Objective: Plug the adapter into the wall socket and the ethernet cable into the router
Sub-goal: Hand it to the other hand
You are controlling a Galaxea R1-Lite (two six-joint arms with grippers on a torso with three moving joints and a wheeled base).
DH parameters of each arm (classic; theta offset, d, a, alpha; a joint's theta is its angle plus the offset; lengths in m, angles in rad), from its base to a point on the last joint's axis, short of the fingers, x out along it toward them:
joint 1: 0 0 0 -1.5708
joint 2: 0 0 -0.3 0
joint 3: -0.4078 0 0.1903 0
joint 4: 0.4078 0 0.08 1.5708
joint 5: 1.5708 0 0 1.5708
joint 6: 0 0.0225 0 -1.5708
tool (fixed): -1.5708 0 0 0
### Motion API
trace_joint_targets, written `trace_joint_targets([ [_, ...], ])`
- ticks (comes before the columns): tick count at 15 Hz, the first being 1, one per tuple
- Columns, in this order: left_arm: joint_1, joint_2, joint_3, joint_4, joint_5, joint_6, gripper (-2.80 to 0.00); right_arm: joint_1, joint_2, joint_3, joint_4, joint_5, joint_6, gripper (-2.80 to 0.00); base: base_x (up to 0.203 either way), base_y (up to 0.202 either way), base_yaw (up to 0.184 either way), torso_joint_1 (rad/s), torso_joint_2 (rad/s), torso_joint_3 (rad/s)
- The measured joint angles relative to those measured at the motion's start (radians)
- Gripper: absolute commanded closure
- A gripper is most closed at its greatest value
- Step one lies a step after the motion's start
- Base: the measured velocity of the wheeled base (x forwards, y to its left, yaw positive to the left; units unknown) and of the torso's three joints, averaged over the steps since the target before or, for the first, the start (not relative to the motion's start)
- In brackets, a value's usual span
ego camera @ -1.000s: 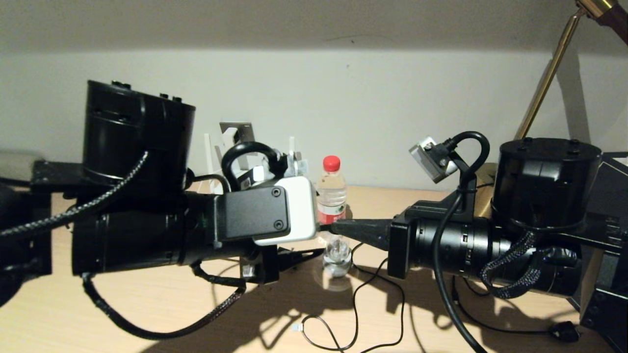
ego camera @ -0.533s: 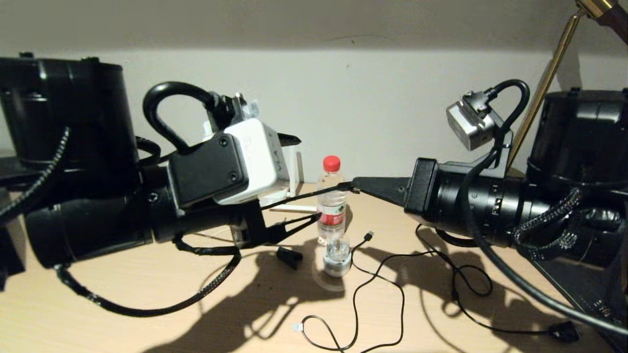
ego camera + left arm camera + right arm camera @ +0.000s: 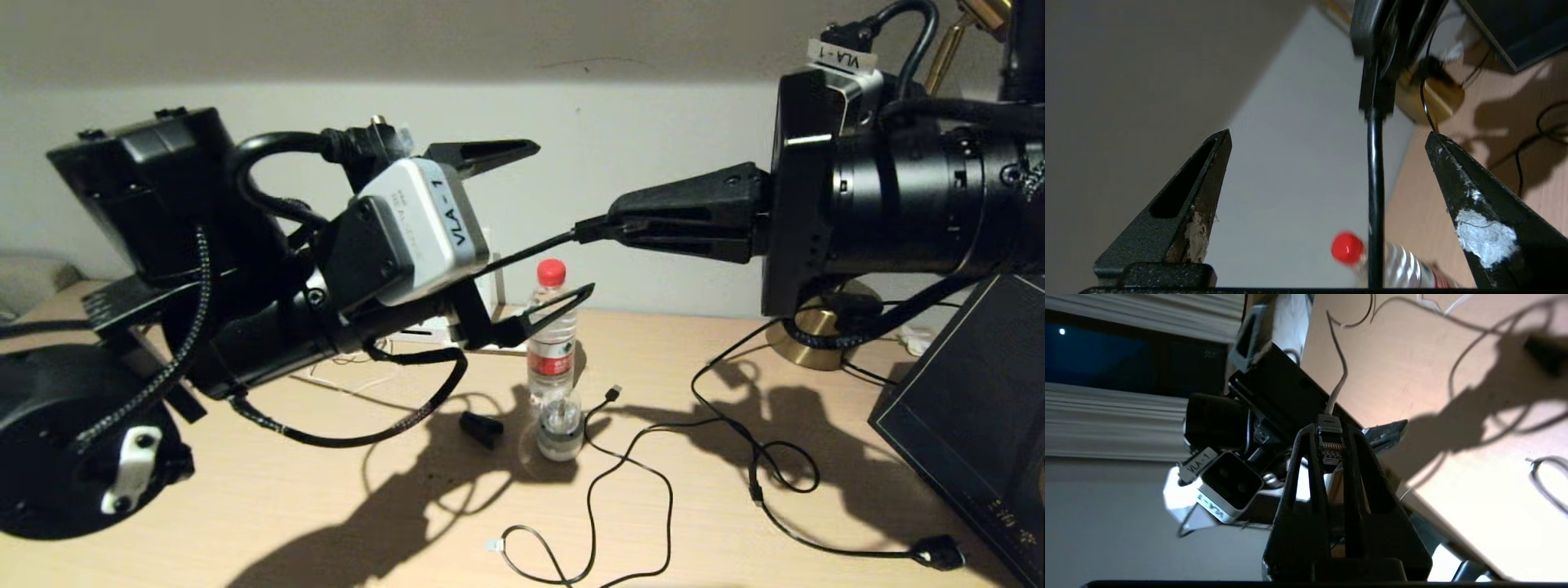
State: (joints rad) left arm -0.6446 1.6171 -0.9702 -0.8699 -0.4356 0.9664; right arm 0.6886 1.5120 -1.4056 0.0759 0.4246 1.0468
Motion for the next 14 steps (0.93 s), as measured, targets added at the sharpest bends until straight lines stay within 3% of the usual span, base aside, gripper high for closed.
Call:
trace_joint_targets([
  [3,0.035,0.032,0.0,-0.052,-0.124,0.009,-2.8,-0.006,0.016,-0.045,0.064,0.047,0.027,0.0,0.0,0.0,0.0,0.0,0.0,0.0],
  [6,0.082,0.069,-0.027,-0.111,-0.265,0.071,-2.8,-0.033,0.019,-0.064,0.07,0.069,0.087,0.0,0.0,0.0,0.0,0.0,0.0,0.0],
  [14,0.094,0.185,-0.174,-0.226,-0.289,0.169,-2.8,-0.068,0.019,-0.067,0.07,0.081,0.124,0.0,0.0,0.0,0.0,0.0,0.0,0.0],
])
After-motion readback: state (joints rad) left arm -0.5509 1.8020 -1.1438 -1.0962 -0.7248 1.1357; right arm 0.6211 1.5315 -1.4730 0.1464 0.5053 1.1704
